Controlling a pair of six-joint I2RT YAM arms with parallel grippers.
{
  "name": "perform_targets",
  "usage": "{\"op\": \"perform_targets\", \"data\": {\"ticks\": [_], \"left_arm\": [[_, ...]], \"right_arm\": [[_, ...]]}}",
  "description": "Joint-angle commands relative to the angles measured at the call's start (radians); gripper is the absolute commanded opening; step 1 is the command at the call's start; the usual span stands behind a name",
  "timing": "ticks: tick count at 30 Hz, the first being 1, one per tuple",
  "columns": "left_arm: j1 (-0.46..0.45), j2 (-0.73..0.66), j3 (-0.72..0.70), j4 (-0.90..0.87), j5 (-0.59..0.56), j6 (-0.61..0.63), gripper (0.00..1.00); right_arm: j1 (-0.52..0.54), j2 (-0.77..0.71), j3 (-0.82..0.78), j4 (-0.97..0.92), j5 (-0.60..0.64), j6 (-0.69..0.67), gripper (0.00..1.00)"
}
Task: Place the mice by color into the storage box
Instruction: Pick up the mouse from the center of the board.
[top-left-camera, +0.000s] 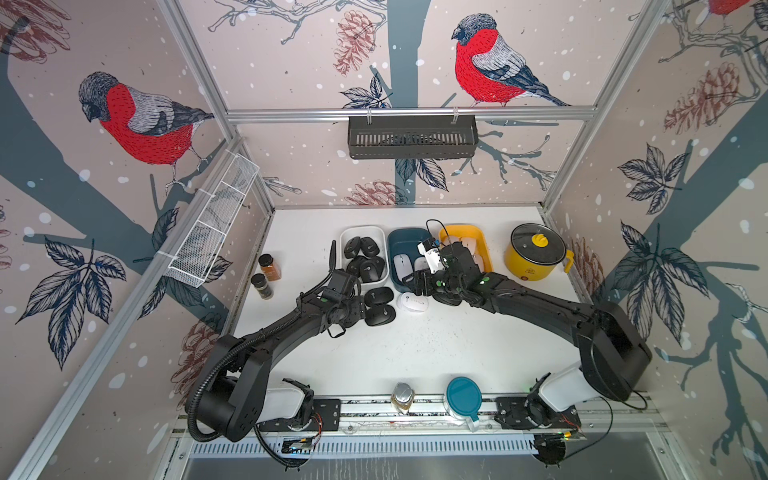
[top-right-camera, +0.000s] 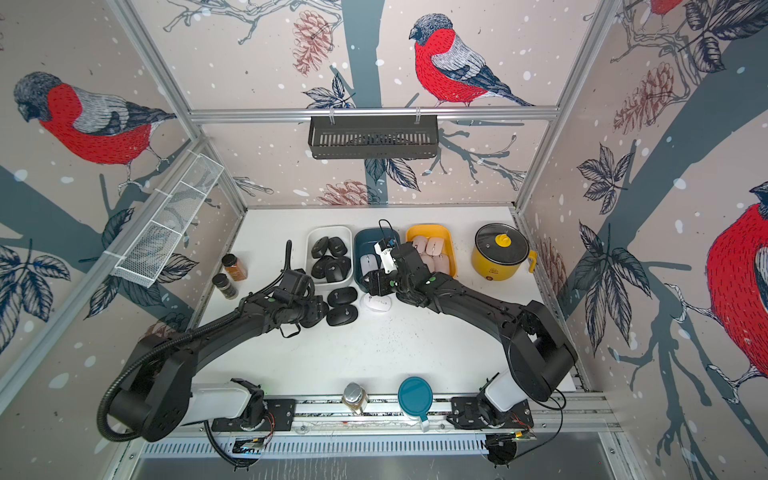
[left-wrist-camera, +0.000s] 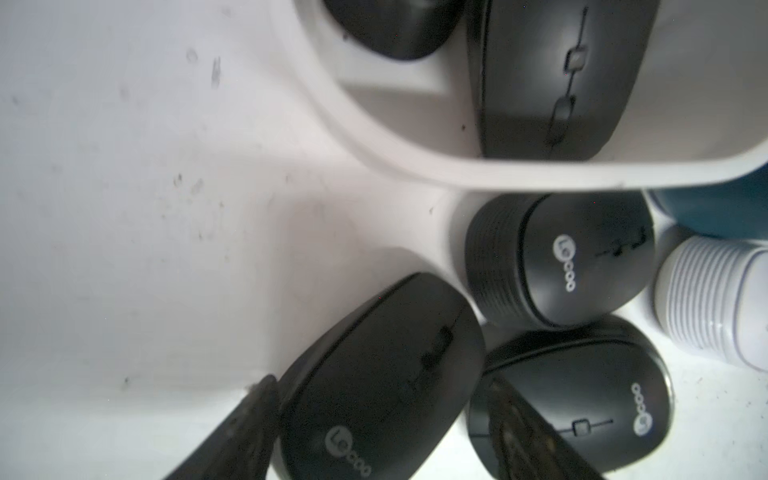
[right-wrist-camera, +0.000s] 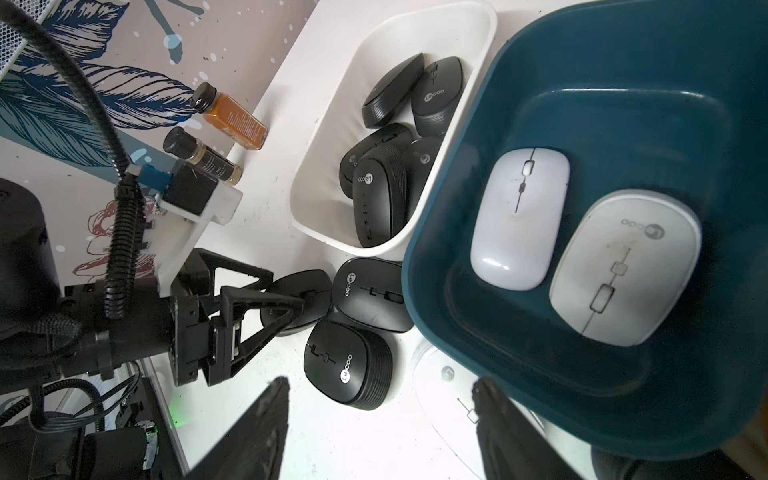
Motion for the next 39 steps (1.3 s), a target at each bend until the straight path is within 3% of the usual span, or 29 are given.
{"op": "perform_targets", "data": {"ticks": [1,9,39], "left_arm": [[-0.002,-0.019,0.003,-0.128,-0.005,-0.041,0.78],[-0.009,-0.004,0.029,-0.149,-0.007,-0.033,0.78],[-0.037,0.260,0.189,-0.199,-0.116,0.121,0.79]], "right_arm": [[0.000,0.005,-0.001,0.011,-0.002,0.015,0.71],[0.001,0.008,-0.004,0.009,-0.002,0.024,0.70],[0.003,0.057,0.011,-0.011,-0.019,0.069,0.70]]}}
